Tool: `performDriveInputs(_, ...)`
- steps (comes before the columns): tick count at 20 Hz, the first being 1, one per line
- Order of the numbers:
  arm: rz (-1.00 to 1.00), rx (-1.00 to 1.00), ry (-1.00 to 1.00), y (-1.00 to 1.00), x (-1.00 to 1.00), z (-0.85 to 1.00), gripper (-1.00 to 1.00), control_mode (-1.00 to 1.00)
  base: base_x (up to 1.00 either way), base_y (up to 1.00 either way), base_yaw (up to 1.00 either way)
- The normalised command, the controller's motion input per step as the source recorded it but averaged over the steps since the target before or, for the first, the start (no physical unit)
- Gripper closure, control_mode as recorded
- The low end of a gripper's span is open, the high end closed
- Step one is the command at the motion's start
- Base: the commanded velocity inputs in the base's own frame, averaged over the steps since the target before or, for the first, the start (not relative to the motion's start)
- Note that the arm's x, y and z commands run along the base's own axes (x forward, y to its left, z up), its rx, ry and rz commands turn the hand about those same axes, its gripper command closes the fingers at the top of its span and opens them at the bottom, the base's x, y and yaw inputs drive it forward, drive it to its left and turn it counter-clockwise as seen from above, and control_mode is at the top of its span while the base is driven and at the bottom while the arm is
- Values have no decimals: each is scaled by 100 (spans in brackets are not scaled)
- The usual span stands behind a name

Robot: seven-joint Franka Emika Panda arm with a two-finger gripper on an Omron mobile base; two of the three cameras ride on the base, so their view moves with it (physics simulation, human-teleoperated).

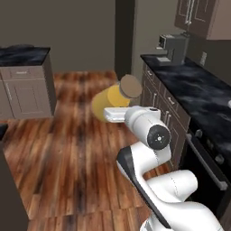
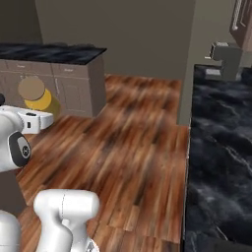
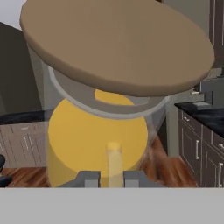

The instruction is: Place the pitcher and cup on the dining counter for serving.

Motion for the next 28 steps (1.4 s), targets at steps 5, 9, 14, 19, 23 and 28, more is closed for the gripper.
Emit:
performDriveInputs(5,0,0,0,0,0,0,100,100,100,0,4)
performDriveInputs(9,0,0,0,0,0,0,100,100,100,13,6)
performDriveInputs(14,0,0,0,0,0,0,100,100,100,33,8)
performDriveInputs(19,0,0,0,0,0,0,100,100,100,33,5)
performDriveInputs(23,0,0,0,0,0,0,100,100,100,31,3)
performDriveInputs(28,0,0,0,0,0,0,100,100,100,30,2)
